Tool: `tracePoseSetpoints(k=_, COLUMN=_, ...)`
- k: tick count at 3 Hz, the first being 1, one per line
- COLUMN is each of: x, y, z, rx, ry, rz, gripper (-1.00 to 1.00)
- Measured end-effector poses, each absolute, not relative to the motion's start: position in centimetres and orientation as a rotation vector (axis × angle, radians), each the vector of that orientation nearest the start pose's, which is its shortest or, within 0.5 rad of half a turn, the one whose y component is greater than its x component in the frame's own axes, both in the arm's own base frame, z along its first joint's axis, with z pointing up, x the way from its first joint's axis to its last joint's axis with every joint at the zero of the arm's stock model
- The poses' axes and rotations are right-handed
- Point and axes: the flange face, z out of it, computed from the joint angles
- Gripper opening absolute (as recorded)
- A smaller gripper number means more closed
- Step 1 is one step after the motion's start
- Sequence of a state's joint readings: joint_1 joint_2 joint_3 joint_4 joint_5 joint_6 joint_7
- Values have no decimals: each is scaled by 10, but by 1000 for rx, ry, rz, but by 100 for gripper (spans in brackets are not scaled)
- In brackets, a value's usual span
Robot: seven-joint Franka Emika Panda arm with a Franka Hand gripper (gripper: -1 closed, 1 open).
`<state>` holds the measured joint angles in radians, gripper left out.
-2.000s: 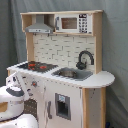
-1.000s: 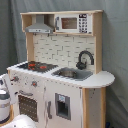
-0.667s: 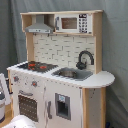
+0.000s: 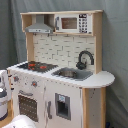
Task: Play with the kitchen
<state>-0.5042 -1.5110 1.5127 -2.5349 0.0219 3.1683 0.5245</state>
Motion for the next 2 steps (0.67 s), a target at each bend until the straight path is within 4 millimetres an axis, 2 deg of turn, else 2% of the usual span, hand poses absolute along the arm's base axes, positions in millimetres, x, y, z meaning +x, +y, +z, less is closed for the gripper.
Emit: tracePoseSetpoints(k=2, x=252, y=434, z=310, rx=1771, ry=883, rz=1690, gripper=100)
